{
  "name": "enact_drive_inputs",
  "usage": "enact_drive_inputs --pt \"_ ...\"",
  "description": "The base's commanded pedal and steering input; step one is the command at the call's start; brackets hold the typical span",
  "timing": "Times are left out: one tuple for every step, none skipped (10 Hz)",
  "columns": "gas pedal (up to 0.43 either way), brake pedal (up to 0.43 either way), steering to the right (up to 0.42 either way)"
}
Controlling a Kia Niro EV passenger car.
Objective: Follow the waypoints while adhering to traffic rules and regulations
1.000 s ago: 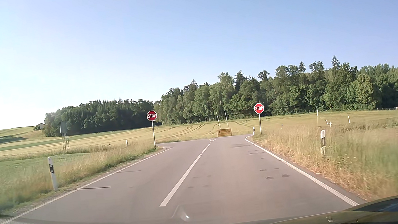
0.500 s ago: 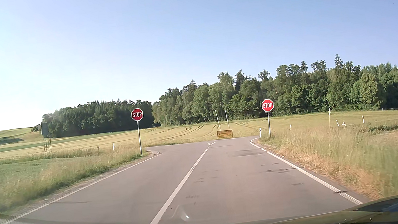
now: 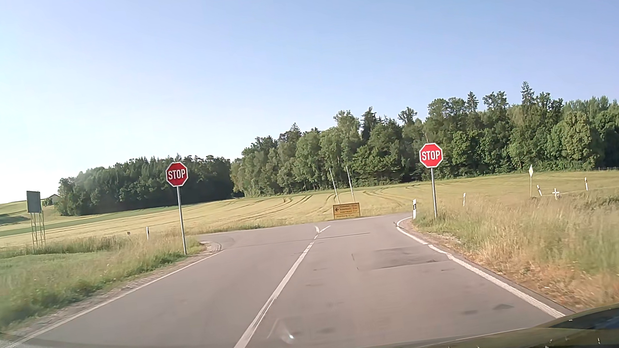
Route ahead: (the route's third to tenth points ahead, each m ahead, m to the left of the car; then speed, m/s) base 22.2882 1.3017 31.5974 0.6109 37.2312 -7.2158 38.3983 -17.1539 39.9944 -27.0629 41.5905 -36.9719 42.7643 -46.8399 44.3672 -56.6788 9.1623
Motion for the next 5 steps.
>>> enact_drive_inputs --pt "0.0 0.037 0.012" --pt "0.0 0.079 0.012" --pt "0.0 0.098 0.011" --pt "0.0 0.104 0.01" --pt "0.0 0.116 0.007"
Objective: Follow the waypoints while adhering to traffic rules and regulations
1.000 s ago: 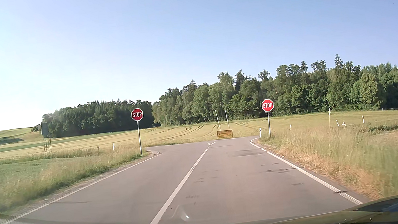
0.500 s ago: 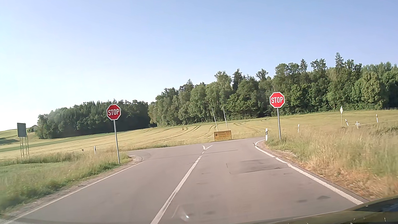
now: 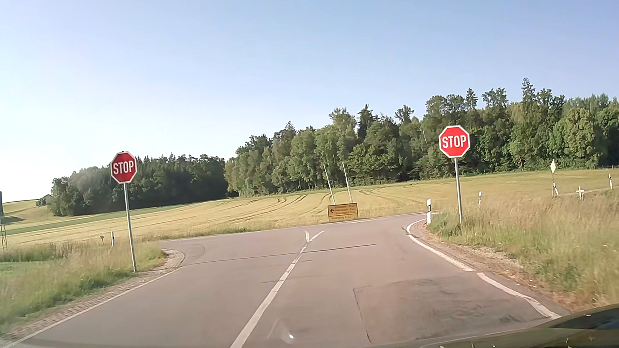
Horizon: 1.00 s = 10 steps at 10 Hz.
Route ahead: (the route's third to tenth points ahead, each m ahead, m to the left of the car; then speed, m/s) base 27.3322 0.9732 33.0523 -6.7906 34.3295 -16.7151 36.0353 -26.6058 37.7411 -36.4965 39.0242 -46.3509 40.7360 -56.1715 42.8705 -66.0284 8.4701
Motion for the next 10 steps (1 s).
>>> enact_drive_inputs --pt "0.0 0.116 0.005" --pt "0.0 0.122 0.004" --pt "0.0 0.122 0.004" --pt "0.0 0.116 0.004" --pt "0.0 0.116 0.002" --pt "0.0 0.122 0.002" --pt "0.0 0.128 0.005" --pt "0.0 0.134 0.01" --pt "0.0 0.134 0.013" --pt "0.0 0.146 0.018"
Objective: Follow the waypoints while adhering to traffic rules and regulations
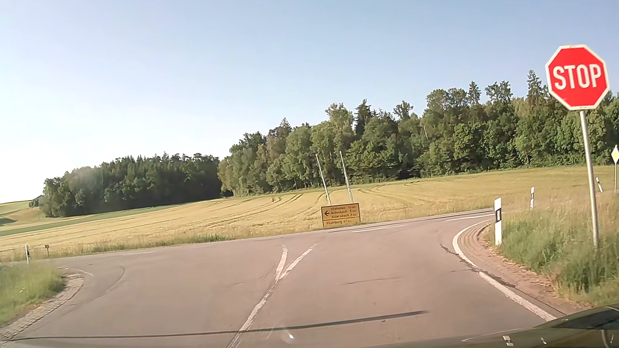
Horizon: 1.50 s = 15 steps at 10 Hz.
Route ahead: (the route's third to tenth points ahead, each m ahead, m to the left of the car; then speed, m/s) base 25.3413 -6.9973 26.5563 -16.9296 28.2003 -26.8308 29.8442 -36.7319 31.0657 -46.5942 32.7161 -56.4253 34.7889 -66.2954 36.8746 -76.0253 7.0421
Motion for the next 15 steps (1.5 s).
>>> enact_drive_inputs --pt "0.0 0.14 0.026" --pt "0.0 0.134 0.034" --pt "0.0 0.122 0.043" --pt "0.0 0.11 0.052" --pt "0.0 0.104 0.061" --pt "0.0 0.098 0.069" --pt "0.0 0.098 0.078" --pt "0.0 0.116 0.086" --pt "0.0 0.134 0.094" --pt "0.0 0.14 0.101" --pt "0.0 0.146 0.109" --pt "0.0 0.152 0.12" --pt "0.0 0.165 0.129" --pt "0.0 0.183 0.138" --pt "0.0 0.195 0.146"
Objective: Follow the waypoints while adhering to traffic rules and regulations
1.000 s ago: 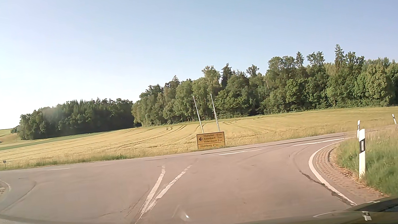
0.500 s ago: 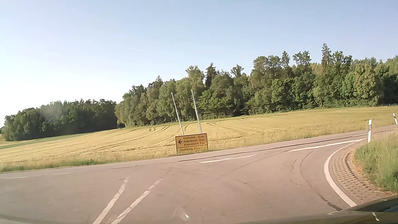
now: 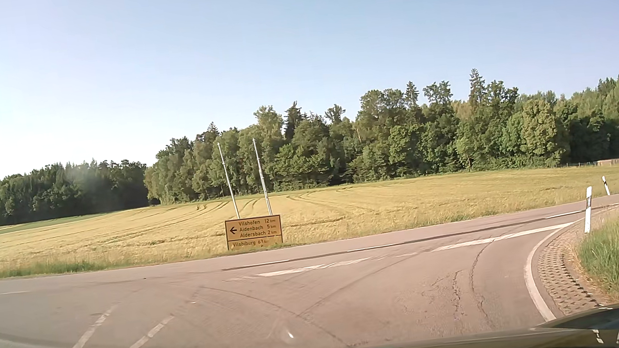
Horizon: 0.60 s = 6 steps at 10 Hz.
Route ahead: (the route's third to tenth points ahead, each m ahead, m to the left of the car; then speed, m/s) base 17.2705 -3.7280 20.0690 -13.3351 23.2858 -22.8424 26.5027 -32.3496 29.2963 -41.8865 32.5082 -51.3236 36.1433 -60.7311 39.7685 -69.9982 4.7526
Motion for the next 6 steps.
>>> enact_drive_inputs --pt "0.0 0.207 0.15" --pt "0.0 0.22 0.151" --pt "0.0 0.226 0.151" --pt "0.0 0.238 0.151" --pt "0.0 0.238 0.151" --pt "0.0 0.244 0.151"
